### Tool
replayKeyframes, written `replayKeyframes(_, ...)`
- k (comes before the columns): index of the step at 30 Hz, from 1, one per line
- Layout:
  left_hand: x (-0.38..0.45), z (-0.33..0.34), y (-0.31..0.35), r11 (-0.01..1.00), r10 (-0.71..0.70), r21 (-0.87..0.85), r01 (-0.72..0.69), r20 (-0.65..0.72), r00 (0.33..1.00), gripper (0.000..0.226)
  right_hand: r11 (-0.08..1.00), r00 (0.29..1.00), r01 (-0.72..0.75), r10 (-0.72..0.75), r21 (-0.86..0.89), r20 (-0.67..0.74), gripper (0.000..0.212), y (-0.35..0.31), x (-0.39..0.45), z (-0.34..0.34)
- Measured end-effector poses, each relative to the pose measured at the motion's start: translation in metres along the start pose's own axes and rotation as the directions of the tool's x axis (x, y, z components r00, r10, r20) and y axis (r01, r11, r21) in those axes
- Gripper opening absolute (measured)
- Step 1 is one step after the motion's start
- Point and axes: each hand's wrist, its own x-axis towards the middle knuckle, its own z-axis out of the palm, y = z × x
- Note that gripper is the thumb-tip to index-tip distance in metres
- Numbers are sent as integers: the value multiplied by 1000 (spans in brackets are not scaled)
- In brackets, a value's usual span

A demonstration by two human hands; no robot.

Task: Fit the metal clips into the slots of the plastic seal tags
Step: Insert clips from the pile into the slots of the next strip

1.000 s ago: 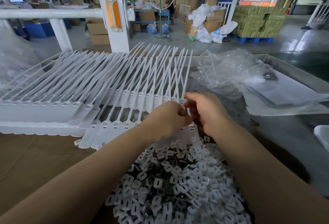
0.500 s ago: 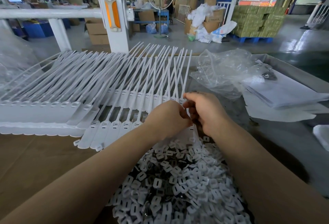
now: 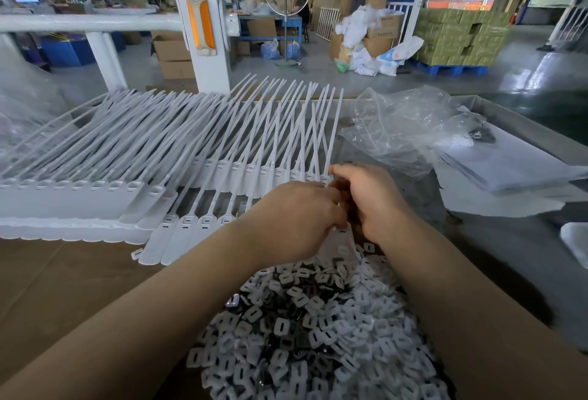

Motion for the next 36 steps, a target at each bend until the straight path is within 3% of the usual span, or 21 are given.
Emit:
replayKeyframes(5, 2, 0, 5, 994, 90, 65, -89, -11, 996, 35, 1000, 1000, -3, 3, -4, -10, 9, -3, -2, 2)
replayKeyframes(8, 3, 1, 2, 998, 50, 42, -50, 4, 999, 38, 1000, 1000, 1, -1, -2, -19, 19, -4, -3, 2)
replayKeyframes(12, -6, 0, -13, 976, -98, -182, 117, 111, 989, 46, 999, 1000, 21, -22, -46, -10, 12, -5, -5, -1)
replayKeyframes(15, -11, -6, -20, 855, -202, -451, 254, 162, 966, 34, 999, 1000, 29, -29, -41, -6, 13, -5, -3, -1)
replayKeyframes(19, -11, -21, -25, 702, -295, -609, 370, 224, 929, 14, 999, 999, 33, -34, -33, -3, 18, -5, -2, -2)
replayKeyframes(23, -10, -22, -15, 757, -218, -514, 403, 384, 897, 8, 999, 1000, 22, -22, -49, -6, 17, -6, -3, -1)
replayKeyframes(28, -8, -28, -2, 763, -95, -518, 386, 501, 860, 9, 997, 1000, -5, 3, -72, -24, 14, -7, -5, -2)
replayKeyframes(30, -8, -30, -2, 771, -79, -520, 367, 495, 865, 11, 998, 1000, -1, 0, -66, -23, 14, -7, -5, -2)
replayKeyframes(34, -8, -19, -3, 784, -185, -524, 331, 313, 932, 10, 998, 1000, -8, 7, -68, -21, 11, -6, -6, -2)
replayKeyframes(36, -7, -12, 1, 794, -175, -523, 309, 290, 941, 10, 997, 1000, -17, 15, -77, -28, 12, -6, -6, -2)
